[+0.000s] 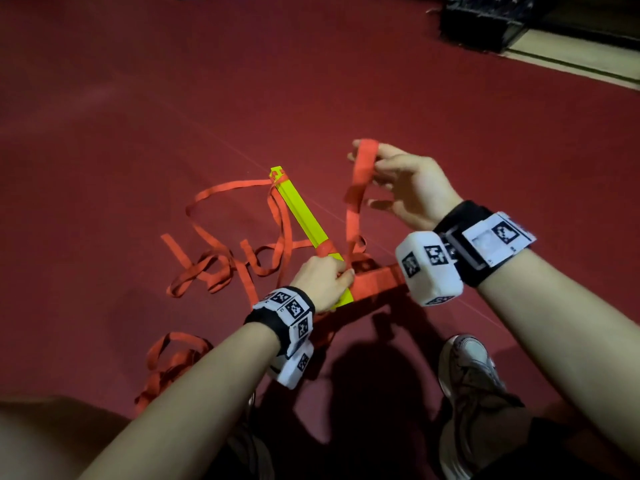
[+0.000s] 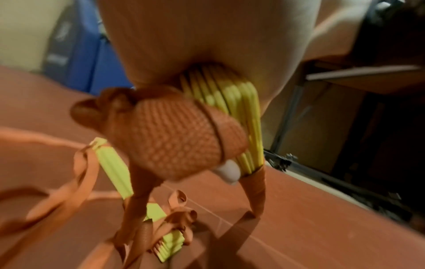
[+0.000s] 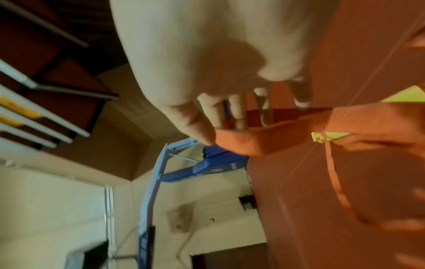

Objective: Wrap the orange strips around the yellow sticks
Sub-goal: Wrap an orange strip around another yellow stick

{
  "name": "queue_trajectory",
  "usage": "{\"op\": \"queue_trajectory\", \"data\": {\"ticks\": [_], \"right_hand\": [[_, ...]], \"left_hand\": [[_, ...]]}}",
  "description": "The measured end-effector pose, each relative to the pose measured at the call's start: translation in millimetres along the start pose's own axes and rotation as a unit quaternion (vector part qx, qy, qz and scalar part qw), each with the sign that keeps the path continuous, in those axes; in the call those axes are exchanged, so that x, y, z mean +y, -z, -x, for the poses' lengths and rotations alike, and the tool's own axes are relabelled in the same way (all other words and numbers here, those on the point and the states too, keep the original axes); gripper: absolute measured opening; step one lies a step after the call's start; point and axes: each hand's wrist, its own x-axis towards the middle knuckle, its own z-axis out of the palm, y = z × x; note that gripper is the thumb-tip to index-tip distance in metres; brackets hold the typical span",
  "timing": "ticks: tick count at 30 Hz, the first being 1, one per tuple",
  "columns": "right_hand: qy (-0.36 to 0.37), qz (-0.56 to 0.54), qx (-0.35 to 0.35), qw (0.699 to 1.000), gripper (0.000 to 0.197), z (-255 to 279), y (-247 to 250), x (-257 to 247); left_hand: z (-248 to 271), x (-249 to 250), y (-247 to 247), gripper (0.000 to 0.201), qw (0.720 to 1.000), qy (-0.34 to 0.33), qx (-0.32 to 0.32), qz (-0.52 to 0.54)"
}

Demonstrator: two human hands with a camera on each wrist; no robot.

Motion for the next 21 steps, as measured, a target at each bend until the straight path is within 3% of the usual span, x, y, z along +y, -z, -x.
{"op": "queue_trajectory", "data": {"ticks": [2,4,6,7,8,10,14,15,18,21], "right_hand": [[0.016,0.122,0.031,0.992,0.061,-6,-1,13],[0.021,0.316,0.012,0.949,0.073,-8,2,32],[-0.004,0.533,-0.077,0.842,0.069,-3,6,54],[-0.007,0.598,-0.127,0.791,0.066,0,7,67],[-0.014,0.623,-0.174,0.762,0.062,5,6,79],[-0.035,0.617,-0.215,0.756,0.059,13,1,98],[0.005,0.596,-0.180,0.783,0.083,15,5,113],[0.015,0.587,-0.178,0.789,0.085,13,9,113],[0.020,0.561,-0.193,0.805,0.073,8,17,113],[0.014,0.576,-0.210,0.790,0.056,5,20,116]], "left_hand": [[-1,-2,0,0.047,1.000,0.019,0.001,0.019],[0,-2,1,0.048,0.998,0.035,0.003,0.050],[-1,-3,1,0.051,0.995,0.051,0.012,0.079],[0,-2,0,0.052,0.994,0.057,0.018,0.087],[-1,-2,0,0.051,0.994,0.062,0.022,0.092],[-1,-3,-2,0.047,0.992,0.078,0.026,0.101],[-4,-6,-5,0.021,0.980,0.144,0.037,0.130],[-5,-7,-5,0.023,0.973,0.169,0.042,0.153],[-7,-7,-5,0.039,0.952,0.205,0.053,0.221],[-9,-6,-4,0.019,0.964,0.183,0.036,0.188]]}}
